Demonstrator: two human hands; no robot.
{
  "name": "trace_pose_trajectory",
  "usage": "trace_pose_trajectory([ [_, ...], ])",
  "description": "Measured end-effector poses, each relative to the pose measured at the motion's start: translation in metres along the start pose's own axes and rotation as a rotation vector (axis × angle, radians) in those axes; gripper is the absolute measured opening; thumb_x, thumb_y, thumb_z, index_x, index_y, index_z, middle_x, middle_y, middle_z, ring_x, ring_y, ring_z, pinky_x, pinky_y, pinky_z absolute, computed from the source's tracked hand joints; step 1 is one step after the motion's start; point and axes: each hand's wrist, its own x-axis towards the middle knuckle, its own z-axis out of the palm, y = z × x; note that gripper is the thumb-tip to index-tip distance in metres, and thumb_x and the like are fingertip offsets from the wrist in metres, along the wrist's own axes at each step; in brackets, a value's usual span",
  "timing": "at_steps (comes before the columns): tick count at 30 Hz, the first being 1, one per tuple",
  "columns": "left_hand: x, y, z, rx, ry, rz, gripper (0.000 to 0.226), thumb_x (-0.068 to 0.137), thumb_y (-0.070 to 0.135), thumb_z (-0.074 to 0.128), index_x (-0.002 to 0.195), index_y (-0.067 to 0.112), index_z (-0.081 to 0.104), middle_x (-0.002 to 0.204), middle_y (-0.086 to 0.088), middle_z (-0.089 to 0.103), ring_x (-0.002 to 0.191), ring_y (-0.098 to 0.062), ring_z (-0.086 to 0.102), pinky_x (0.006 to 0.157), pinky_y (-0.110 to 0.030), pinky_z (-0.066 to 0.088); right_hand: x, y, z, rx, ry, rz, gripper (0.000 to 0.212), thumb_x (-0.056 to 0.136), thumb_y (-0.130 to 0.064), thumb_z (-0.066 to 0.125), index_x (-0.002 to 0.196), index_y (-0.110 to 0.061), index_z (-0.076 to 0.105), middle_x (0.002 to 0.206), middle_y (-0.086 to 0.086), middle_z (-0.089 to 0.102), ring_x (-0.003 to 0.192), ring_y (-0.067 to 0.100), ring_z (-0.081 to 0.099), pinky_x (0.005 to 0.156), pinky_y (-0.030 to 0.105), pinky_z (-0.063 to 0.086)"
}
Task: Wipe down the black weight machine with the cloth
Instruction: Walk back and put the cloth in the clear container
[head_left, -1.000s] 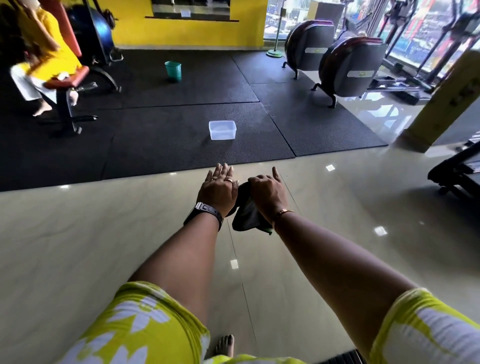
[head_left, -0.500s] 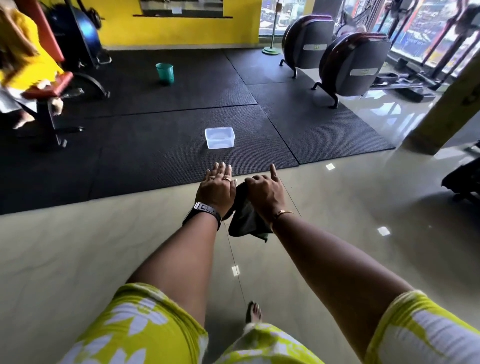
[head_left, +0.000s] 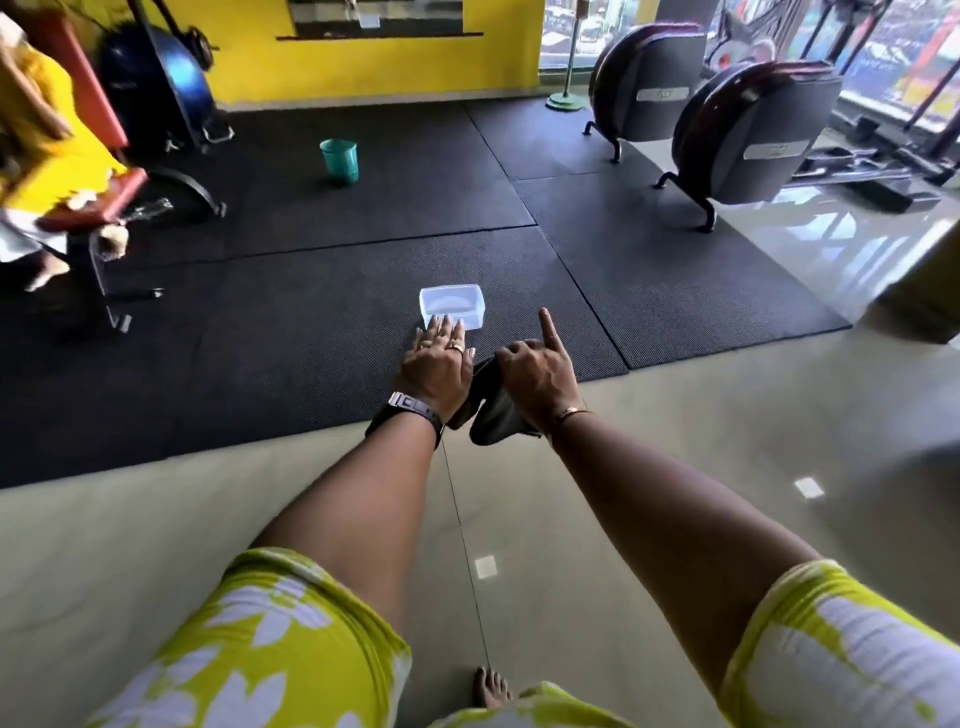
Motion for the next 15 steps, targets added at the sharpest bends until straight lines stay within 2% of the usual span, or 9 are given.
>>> trace_pose_trajectory([
  [3,0.044,-0.017,0.003,0.002,0.005,-0.027,0.076,0.086,0.037,0.01,0.15,0.0,0.027,0.158,-0.019,0.022,0.149,-0.029,0.015,0.119,-0.035,0.003,0.055,0.015,0.017,0.016,-0.046,0.034,0.026,0.095,-0.013,0.041,0.104,-0.012,0.065,0.097,0.006,0.067,0.096,0.027,0.065,0.115,0.04,-0.015],
  [8,0.107,-0.048,0.006,0.03,-0.005,-0.049,0.076,0.085,0.037,0.009,0.151,0.003,0.027,0.158,-0.017,0.022,0.148,-0.027,0.017,0.119,-0.033,0.004,0.125,0.029,0.035,0.057,0.056,0.049,0.025,0.091,-0.005,0.045,0.095,-0.008,0.069,0.084,0.009,0.068,0.085,0.03,0.067,0.117,0.046,-0.007],
  [12,0.147,-0.07,0.012,0.016,0.01,-0.045,0.076,0.086,0.038,0.011,0.149,0.001,0.031,0.156,-0.018,0.027,0.147,-0.029,0.022,0.119,-0.036,0.007,0.171,0.031,0.045,0.093,0.009,0.087,0.03,0.095,-0.01,0.038,0.103,-0.013,0.067,0.095,0.006,0.068,0.097,0.026,0.064,0.116,0.043,-0.015],
  [15,0.189,-0.093,0.019,0.019,0.011,-0.047,0.077,0.087,0.04,0.009,0.148,-0.001,0.032,0.155,-0.02,0.029,0.147,-0.03,0.022,0.119,-0.038,0.006,0.216,0.03,0.057,0.12,0.02,0.106,0.029,0.094,-0.012,0.038,0.102,-0.012,0.067,0.096,0.006,0.068,0.097,0.026,0.063,0.115,0.041,-0.016],
])
